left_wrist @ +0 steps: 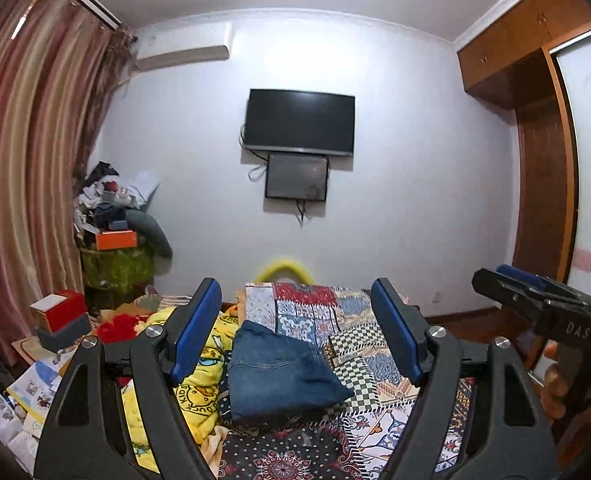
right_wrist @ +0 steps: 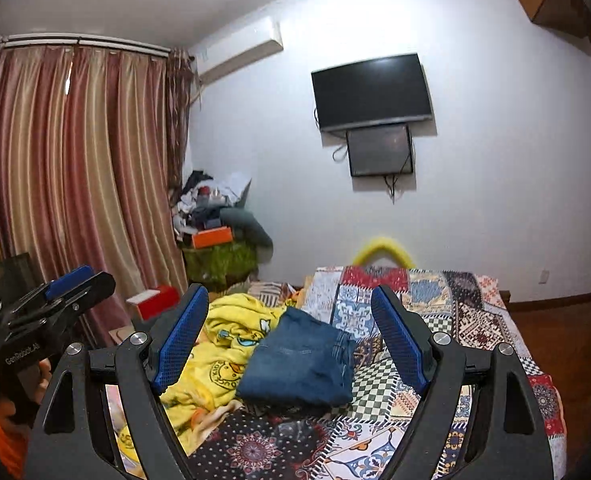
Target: Fold large clothes
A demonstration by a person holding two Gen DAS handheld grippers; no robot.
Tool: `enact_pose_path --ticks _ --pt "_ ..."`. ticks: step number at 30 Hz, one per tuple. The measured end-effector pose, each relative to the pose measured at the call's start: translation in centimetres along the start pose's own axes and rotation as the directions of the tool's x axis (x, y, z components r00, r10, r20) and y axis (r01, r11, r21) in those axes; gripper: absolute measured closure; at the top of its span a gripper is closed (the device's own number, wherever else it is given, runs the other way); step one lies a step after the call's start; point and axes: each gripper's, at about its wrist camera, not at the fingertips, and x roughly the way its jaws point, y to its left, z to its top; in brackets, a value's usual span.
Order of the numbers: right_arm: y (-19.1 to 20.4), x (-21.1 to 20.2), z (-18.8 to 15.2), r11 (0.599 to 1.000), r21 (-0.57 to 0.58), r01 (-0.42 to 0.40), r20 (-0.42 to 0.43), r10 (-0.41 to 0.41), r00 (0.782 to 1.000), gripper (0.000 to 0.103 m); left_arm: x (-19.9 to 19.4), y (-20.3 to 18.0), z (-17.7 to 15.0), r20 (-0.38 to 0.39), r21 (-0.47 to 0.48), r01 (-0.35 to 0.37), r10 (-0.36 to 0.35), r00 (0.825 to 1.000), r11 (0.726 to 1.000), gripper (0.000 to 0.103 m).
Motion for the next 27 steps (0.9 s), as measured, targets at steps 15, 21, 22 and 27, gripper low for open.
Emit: enact_pose_path --ticks 15,21,22,27 --pt "1.7 0.4 -1.1 0.994 -0.052 0.099 0.001 -0.099 0.995 0.000 -0.8 -1.1 -1.6 -0.003 0.002 -0.067 0.067 0.998 0.998 0.007" --pt "1.3 0.5 -1.6 0.994 -0.035 0.099 -0.017 -0.100 0.995 0.000 -0.3 -1.0 -2.1 -0.019 -0.006 -0.069 0.068 0.997 0.998 0.006" --pt "1.3 0.5 -1.7 0.994 -0.033 0.101 -0.020 -0.102 0.995 0.000 -0.2 -1.0 -2.2 -0.021 -0.006 -0.070 0.070 0.997 0.998 0.006" --pt "1.0 0.3 -2.1 0.994 -0.027 0.104 -0.031 -0.105 0.994 0.000 0.0 -0.9 -2.4 -0.028 -0.011 -0.068 0.068 0.997 0.998 0.005"
